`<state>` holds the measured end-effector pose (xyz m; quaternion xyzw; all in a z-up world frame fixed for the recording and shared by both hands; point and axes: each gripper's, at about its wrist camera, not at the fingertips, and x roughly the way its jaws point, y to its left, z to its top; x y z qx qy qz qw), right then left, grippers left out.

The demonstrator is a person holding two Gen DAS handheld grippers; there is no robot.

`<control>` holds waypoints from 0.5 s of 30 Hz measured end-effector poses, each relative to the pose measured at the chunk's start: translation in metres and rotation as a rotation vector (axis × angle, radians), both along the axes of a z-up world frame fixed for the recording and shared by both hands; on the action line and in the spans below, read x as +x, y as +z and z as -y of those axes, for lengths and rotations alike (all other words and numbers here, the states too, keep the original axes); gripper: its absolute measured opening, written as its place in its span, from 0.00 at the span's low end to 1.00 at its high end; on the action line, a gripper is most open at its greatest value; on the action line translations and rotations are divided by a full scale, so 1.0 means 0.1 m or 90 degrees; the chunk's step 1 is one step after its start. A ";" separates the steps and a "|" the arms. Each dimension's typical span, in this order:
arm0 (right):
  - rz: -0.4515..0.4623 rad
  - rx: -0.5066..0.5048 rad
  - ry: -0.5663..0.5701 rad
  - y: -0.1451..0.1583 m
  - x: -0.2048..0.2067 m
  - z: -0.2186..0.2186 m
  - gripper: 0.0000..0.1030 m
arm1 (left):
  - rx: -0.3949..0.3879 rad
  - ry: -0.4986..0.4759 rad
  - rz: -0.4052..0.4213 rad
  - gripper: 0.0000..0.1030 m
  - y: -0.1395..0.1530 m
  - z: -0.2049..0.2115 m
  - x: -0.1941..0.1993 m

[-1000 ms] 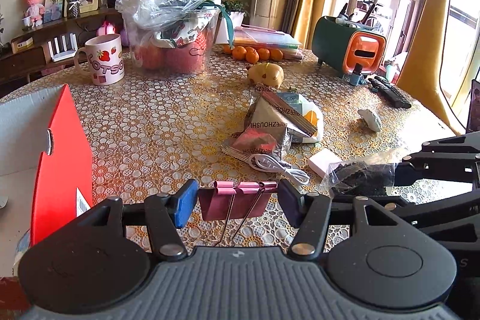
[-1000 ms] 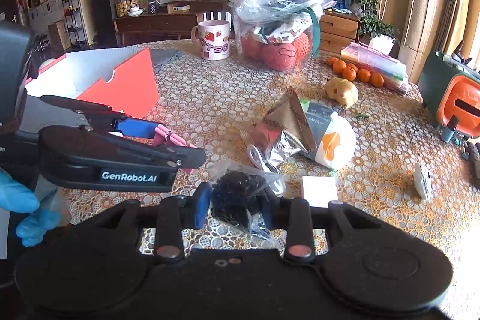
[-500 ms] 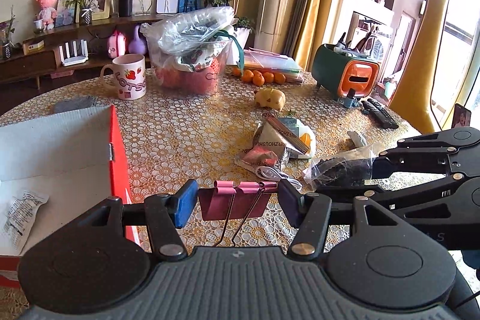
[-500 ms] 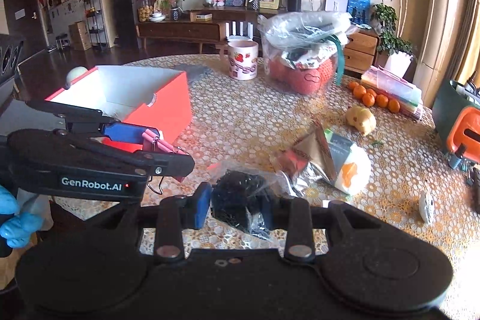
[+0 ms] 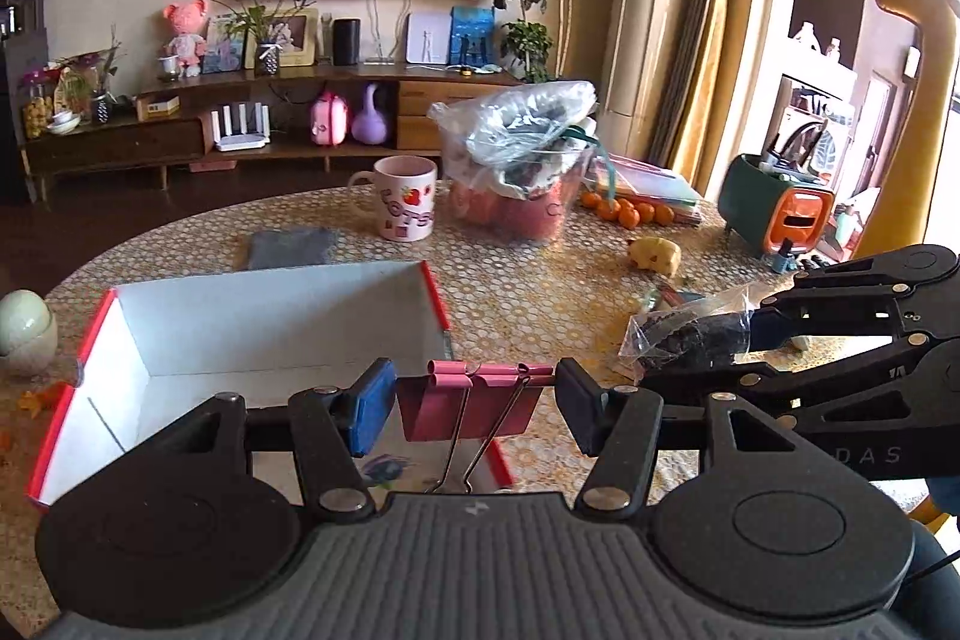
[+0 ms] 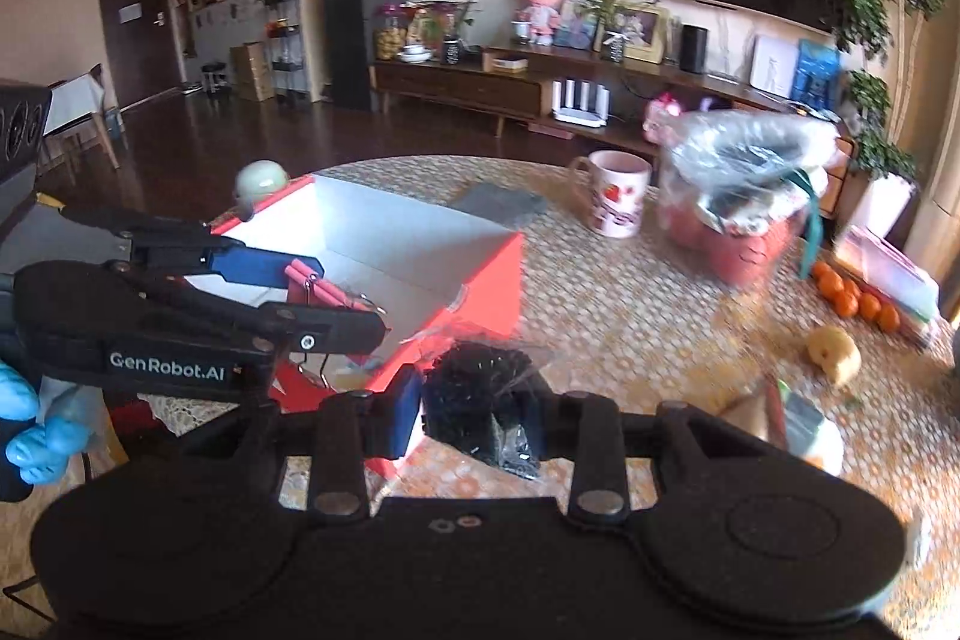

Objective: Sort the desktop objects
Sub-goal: 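Carry the binder clip in the left tool while the right tool carries the black bag over the box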

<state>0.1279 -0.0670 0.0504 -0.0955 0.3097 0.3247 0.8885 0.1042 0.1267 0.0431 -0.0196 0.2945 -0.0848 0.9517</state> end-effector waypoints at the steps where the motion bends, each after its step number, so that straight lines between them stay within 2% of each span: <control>1: 0.004 -0.002 0.008 0.01 0.01 -0.08 0.33 | 0.002 0.009 0.000 0.56 0.00 -0.08 0.01; 8: 0.017 -0.009 0.054 0.05 0.18 -0.59 0.33 | 0.015 0.074 -0.018 0.56 -0.06 -0.65 0.16; 15: 0.001 -0.029 0.067 -0.12 0.47 -1.06 0.33 | 0.021 0.128 -0.053 0.56 -0.23 -1.13 0.40</control>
